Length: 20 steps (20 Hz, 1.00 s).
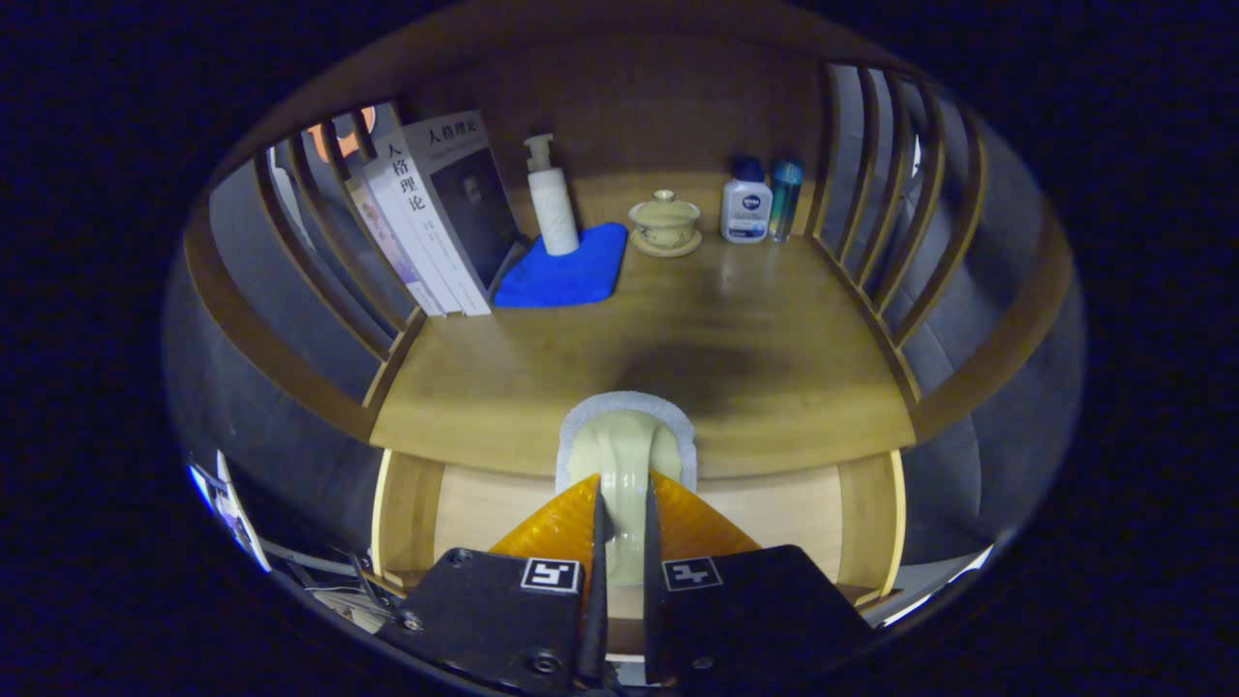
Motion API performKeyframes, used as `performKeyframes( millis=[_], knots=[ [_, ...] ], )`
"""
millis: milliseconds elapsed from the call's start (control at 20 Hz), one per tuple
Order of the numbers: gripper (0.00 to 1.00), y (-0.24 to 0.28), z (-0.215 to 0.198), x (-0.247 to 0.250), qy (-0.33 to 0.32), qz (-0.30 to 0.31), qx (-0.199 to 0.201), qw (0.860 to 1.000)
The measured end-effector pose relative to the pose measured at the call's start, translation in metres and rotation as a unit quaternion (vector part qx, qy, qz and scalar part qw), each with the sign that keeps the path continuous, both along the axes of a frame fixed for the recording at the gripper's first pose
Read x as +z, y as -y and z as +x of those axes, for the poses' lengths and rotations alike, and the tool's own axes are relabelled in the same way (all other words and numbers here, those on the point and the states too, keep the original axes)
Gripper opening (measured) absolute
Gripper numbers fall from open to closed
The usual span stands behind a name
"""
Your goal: Pull open the drawer, take out the items inside it, and place them on the countertop above the cabinet.
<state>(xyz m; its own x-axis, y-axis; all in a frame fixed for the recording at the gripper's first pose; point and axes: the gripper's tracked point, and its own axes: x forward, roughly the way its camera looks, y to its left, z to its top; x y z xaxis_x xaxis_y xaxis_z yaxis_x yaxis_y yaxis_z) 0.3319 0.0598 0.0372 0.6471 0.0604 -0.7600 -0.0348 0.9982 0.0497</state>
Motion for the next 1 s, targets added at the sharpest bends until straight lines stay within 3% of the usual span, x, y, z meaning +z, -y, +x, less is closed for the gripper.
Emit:
performKeyframes(
  millis=[450, 1000],
  knots=[
    [0.18, 0.004, 0.079, 0.010, 0.022, -0.025, -0.016, 0.999],
    [0.18, 0.004, 0.116, -0.019, 0.026, -0.024, -0.023, 0.999]
  ],
)
